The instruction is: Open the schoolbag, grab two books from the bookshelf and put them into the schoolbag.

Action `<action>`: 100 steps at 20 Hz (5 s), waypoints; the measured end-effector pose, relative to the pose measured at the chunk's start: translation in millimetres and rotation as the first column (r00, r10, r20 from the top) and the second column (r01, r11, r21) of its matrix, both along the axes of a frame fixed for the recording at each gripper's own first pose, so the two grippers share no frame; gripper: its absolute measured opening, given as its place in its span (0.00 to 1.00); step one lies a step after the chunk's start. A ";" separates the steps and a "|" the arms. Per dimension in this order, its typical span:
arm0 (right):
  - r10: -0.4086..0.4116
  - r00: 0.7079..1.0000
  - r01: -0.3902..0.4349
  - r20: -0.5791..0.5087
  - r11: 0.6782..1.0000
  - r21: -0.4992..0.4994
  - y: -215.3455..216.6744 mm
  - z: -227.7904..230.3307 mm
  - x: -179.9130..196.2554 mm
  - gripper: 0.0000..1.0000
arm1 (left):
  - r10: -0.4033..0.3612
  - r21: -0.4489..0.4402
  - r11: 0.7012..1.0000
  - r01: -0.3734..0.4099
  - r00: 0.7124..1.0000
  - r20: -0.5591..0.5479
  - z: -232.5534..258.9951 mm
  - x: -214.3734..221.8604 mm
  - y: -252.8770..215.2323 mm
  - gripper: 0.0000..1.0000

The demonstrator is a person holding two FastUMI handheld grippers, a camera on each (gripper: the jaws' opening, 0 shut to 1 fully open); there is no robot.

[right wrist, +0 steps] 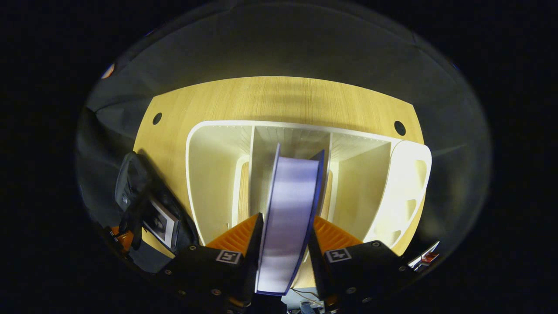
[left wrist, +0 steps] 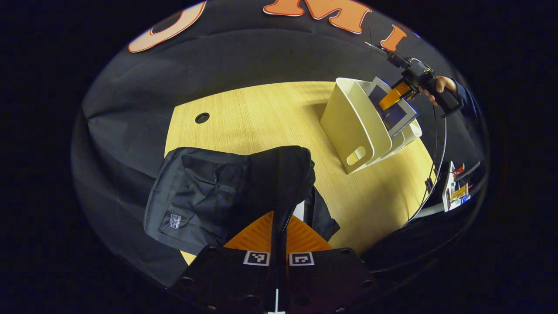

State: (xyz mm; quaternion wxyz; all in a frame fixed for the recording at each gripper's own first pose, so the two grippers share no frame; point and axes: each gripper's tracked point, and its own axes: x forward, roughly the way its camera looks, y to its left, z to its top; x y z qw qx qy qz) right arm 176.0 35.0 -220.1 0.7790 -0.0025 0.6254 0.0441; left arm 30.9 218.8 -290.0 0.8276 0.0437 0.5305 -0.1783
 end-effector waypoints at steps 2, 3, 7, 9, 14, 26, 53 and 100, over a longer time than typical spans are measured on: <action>-0.019 1.000 0.019 -0.009 1.000 -0.016 0.7 -0.6 -4.8 0.45 | -0.009 0.001 1.000 0.009 1.000 0.008 0.3 0.2 1.2 0.02; -0.030 0.999 0.029 -0.015 0.999 -0.025 0.3 0.0 -7.7 0.40 | -0.012 -0.004 1.000 0.012 1.000 0.008 1.3 0.0 0.1 0.02; -0.070 0.998 0.070 -0.007 0.997 -0.021 5.2 9.8 -25.2 0.39 | -0.037 -0.024 0.999 0.037 0.999 0.017 4.6 -5.2 4.7 0.02; -0.082 0.997 0.082 0.001 0.996 -0.020 6.0 19.7 -38.3 0.39 | -0.057 -0.032 0.998 0.058 0.998 0.024 6.7 -5.4 7.3 0.03; -0.127 0.992 0.128 0.021 0.992 -0.007 8.0 39.0 -80.1 0.38 | -0.114 -0.054 0.992 0.116 0.993 0.037 6.1 -6.9 10.2 0.02; -0.235 0.971 0.233 0.041 0.971 0.060 24.0 60.9 -177.1 0.38 | -0.210 -0.078 0.973 0.216 0.975 0.073 10.1 -11.5 15.7 0.03; -0.358 0.930 0.221 0.079 0.719 0.658 233.3 64.2 -208.3 0.36 | -0.293 -0.068 0.950 0.303 0.947 0.130 40.6 -1.9 33.9 0.02; -0.242 0.913 0.007 0.330 0.815 0.579 211.2 -18.8 -169.6 0.98 | 0.001 -0.094 0.995 0.011 0.992 0.124 16.5 -25.4 -37.0 0.13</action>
